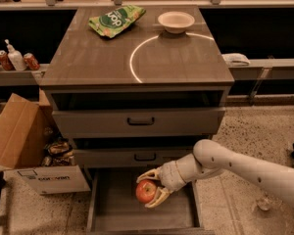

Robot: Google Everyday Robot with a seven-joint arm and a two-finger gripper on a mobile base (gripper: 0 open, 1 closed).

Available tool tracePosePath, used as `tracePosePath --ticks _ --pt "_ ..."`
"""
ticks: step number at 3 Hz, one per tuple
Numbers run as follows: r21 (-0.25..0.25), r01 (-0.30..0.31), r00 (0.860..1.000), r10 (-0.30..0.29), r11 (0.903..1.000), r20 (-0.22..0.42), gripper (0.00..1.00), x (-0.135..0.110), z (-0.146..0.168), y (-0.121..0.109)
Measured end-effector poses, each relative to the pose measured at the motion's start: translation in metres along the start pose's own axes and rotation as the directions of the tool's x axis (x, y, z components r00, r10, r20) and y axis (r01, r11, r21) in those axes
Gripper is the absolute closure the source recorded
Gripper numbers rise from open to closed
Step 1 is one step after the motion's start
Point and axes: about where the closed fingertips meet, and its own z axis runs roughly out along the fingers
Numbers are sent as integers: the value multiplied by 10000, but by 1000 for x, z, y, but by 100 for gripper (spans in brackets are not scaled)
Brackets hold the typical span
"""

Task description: Pick apple from bottom drawer and place on counter

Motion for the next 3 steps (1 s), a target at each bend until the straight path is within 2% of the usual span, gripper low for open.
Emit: tracePosePath --ticks 1,2,3 --pt "-16 441 9953 -440 9990 -866 100 -66 -31 -21" --pt "-12 440 9953 -439 9990 -864 100 -66 -31 -21" --pt "470 326 9975 -295 9984 -647 100 -81 -70 -20"
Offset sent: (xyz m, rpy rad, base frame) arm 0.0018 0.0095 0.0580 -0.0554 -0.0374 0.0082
